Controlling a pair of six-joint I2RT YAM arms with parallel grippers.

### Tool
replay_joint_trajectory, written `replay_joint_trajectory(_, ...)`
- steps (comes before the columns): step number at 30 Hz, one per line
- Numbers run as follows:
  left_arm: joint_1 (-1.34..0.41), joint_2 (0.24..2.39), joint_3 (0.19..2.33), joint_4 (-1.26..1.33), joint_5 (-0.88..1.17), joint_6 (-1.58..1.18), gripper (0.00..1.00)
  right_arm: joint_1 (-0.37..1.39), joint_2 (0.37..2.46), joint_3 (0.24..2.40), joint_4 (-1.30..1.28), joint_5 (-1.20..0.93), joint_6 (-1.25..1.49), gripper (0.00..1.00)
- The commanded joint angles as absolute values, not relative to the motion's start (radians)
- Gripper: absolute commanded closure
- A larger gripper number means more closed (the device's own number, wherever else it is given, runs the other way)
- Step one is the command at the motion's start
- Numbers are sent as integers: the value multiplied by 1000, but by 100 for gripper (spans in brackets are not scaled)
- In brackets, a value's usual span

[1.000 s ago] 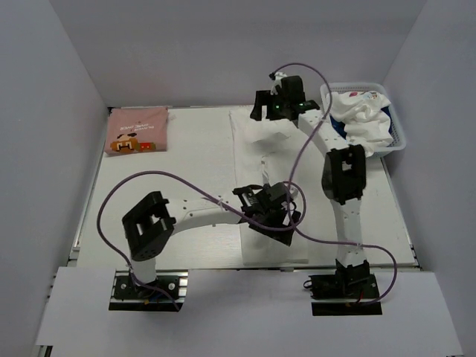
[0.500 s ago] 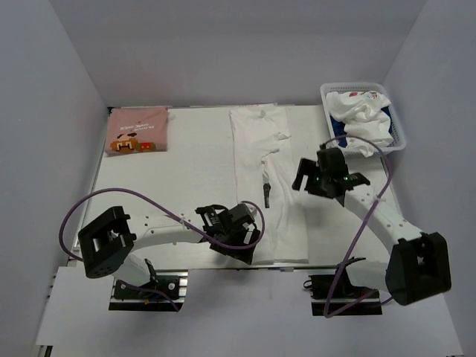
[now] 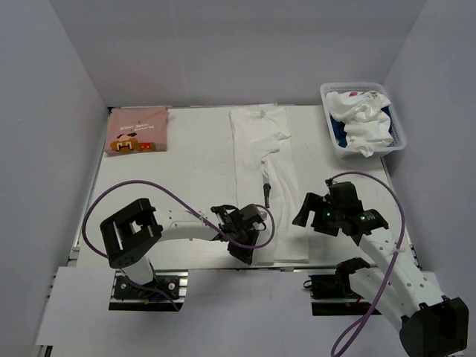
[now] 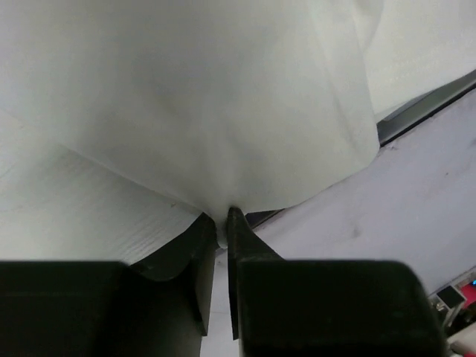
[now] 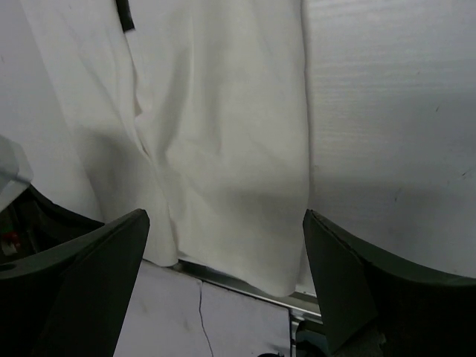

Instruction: Fold and stack the t-shirts

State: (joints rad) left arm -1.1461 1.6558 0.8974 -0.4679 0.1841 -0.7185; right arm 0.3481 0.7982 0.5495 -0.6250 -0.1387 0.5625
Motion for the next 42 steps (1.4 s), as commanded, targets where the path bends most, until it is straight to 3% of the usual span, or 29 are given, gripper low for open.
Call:
replay_joint_trajectory(1, -1147, 1674, 896, -486, 204, -709, 78, 351, 802, 487, -704, -239, 552, 10)
replay_joint_trajectory(6, -1157, 1644, 887, -488, 218, -718, 80, 351, 793, 439, -752, -245, 584, 10)
replay_joint_trajectory(9, -1157, 1655, 887, -506, 218, -727, 88, 353, 798, 434, -764, -281, 581, 10)
replay_joint_trajectory(16, -1157, 1666, 905, -525, 218, -738, 92, 362, 867, 400, -750, -342, 592, 23)
replay_joint_trajectory(19, -1157, 1666, 914, -547, 206, -747, 95, 367, 896, 396, -744, -350, 586, 33)
replay_joint_trajectory(22, -1157, 1666, 914, -548, 193, -747, 97, 373, 928, 390, -726, -363, 578, 51)
replay_joint_trajectory(23, -1157, 1655, 914, -537, 193, -747, 97, 374, 957, 390, -724, -368, 569, 69)
replay_joint_trajectory(27, -1157, 1655, 914, -528, 184, -747, 100, 379, 966, 439, -721, -325, 551, 100)
replay_joint_trajectory(36, -1129, 1655, 1098, -664, -18, -716, 100, 376, 974, 626, -605, -265, 532, 100)
replay_joint_trajectory(42, -1003, 1719, 1259, -761, -123, -716, 100, 371, 1080, 733, -450, -206, 575, 100)
